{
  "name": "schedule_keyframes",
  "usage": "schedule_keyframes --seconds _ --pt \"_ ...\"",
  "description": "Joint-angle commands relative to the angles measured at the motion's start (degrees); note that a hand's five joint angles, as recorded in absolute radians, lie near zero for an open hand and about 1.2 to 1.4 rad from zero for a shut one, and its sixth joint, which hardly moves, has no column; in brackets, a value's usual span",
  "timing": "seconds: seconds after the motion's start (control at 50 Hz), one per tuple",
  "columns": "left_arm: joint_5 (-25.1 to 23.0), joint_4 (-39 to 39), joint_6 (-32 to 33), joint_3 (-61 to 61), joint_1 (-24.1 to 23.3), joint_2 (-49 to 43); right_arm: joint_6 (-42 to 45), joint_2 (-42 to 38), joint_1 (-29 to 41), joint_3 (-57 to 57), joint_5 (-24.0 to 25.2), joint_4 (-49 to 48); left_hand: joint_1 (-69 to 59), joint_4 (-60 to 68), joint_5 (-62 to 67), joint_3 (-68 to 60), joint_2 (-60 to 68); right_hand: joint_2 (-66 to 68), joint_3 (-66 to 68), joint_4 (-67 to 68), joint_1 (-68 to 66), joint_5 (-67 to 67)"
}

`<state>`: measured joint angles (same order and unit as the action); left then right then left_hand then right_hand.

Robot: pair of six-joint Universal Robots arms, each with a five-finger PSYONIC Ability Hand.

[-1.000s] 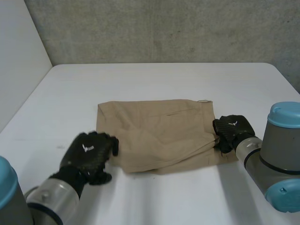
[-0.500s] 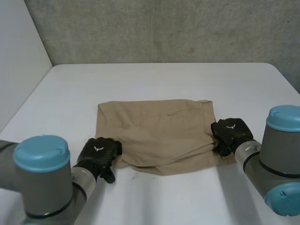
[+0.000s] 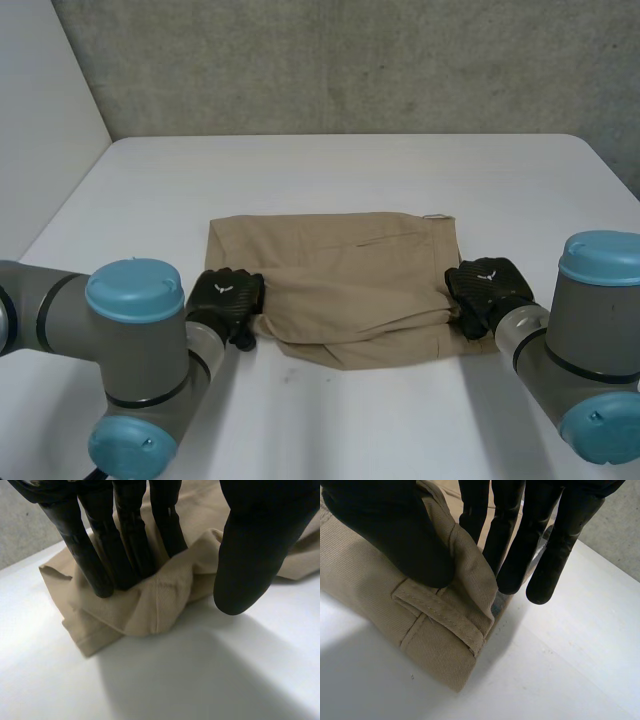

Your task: Fold the shorts.

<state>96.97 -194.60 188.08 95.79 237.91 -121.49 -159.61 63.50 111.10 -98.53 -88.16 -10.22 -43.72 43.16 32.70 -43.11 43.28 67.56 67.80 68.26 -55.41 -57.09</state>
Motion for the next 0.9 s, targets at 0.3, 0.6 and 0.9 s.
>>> schedule_keyframes --seconds 0.3,0.6,0.9 --pt "-0.38 -3.07 0.00 -1.66 1.15 -1.74 1.66 -0.31 -0.09 0.45 -0.09 0.03 -36.28 36.84 37.30 -36.89 36.72 12.44 12.20 11.74 -24.59 -12.91" --pt "-8.37 15.98 0.00 1.60 3.00 35.93 12.30 21.22 -0.71 3.87 -0.44 9.95 -36.28 36.84 37.30 -36.89 36.72 12.44 12.20 11.74 -24.59 -12.91" --pt "-15.67 38.58 0.09 -9.20 8.80 51.87 13.71 36.69 -0.80 18.63 0.88 32.18 -36.28 36.84 37.30 -36.89 36.72 12.44 12.20 11.74 -24.59 -12.91"
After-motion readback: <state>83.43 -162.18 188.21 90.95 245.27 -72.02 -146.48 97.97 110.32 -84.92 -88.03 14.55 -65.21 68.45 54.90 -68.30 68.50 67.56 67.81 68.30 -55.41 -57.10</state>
